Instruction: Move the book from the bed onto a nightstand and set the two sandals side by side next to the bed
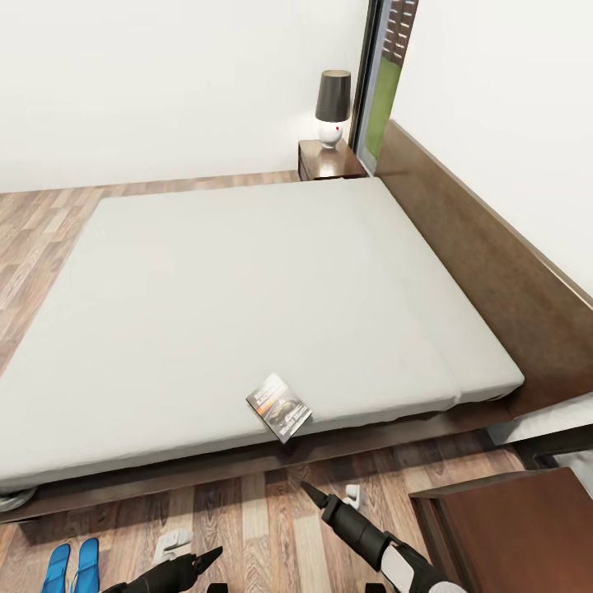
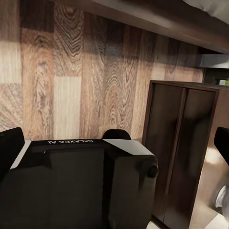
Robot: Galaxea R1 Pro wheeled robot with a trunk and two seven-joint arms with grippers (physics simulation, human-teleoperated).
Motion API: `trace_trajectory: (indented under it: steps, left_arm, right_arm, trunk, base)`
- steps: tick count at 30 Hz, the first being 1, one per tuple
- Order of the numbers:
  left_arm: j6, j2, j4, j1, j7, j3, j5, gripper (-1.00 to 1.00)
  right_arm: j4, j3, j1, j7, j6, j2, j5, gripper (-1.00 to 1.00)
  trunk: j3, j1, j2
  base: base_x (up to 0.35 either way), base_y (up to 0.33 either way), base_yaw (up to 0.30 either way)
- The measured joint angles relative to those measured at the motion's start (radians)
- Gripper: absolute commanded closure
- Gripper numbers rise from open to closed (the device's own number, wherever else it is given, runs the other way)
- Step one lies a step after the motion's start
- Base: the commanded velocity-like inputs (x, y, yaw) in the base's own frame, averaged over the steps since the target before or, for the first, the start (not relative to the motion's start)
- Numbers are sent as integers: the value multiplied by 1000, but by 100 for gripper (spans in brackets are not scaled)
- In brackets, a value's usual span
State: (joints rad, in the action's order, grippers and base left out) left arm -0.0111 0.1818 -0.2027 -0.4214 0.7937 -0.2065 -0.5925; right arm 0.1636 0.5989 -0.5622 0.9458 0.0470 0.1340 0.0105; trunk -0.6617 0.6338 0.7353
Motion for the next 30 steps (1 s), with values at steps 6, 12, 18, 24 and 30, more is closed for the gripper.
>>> trace_trajectory:
  steps: [6, 12, 18, 24, 30]
  left_arm:
    - [0, -1, 0, 0, 4, 0, 1, -100]
    - [1, -13, 0, 0, 4, 0, 0, -100]
    - [1, -15, 0, 0, 5, 0, 0, -100]
    - [1, -15, 0, 0, 5, 0, 0, -100]
    - [1, -15, 0, 0, 5, 0, 0, -100]
  right_arm:
    - [1, 1, -24, -12, -1, 0, 3, -100]
    - [-3, 4, -42, -6, 7, -2, 33, -100]
    - [-9, 8, -44, -5, 10, -4, 69, -100]
    - [-10, 8, -44, -3, 11, -4, 81, -100]
    - [-11, 8, -44, -4, 11, -4, 83, -100]
  trunk:
    - [0, 0, 0]
    - [0, 0, 0]
    - [0, 0, 0]
    - [0, 0, 0]
    - [0, 0, 0]
  base:
    - [0, 0, 0]
    - [0, 0, 0]
    - [0, 0, 0]
    - [0, 0, 0]
    - [0, 0, 0]
